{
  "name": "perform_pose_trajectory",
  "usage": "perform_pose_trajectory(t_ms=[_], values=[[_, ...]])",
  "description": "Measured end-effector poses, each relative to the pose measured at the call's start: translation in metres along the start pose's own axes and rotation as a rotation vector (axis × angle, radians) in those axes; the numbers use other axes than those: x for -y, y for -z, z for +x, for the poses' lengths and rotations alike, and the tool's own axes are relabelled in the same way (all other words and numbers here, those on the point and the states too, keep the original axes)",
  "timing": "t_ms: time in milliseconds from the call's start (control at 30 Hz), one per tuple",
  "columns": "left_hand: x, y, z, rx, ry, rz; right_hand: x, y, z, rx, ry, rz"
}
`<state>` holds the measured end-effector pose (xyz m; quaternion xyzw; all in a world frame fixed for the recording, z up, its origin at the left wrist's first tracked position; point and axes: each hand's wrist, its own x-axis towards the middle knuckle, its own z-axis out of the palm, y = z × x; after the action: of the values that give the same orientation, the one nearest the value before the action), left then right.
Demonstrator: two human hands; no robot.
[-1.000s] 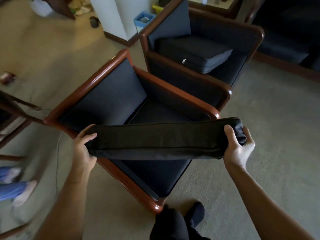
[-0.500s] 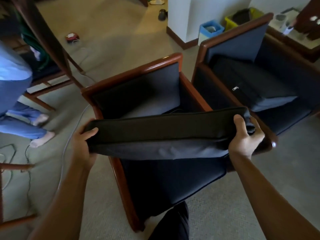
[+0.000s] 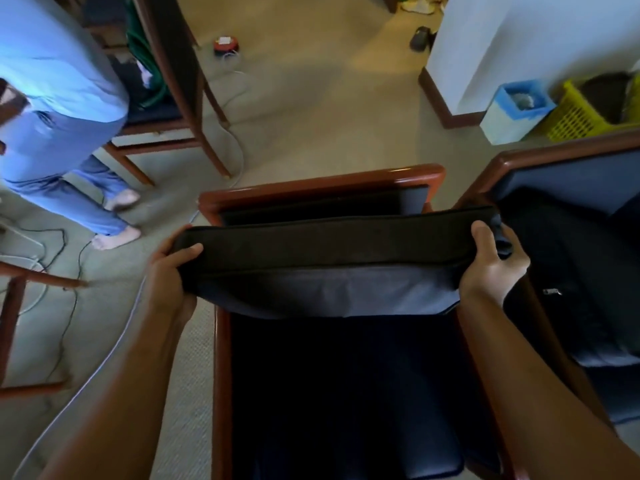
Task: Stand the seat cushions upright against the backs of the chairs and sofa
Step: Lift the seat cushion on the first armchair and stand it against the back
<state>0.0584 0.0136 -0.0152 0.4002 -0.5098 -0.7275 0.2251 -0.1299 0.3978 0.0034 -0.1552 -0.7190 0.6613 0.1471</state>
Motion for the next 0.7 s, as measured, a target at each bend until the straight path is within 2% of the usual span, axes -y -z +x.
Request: perform_pose_trajectory(t_ms=[200,433,700], values=[[0.01,-0.029,0.055,-0.074,-0.056,0.039,-0.016,-0.071,0.051,0.081,0.014,-0.121],[0.051,-0.046,0.106,-0.174,-0.05,0.209,-0.076,-0.118,0.092,0.142,0.004,-0.281],[0.085,-0.06,0.131,-0.244,-0.185,0.686,-0.115,-0.134,0.113,0.292,0.038,-0.495]])
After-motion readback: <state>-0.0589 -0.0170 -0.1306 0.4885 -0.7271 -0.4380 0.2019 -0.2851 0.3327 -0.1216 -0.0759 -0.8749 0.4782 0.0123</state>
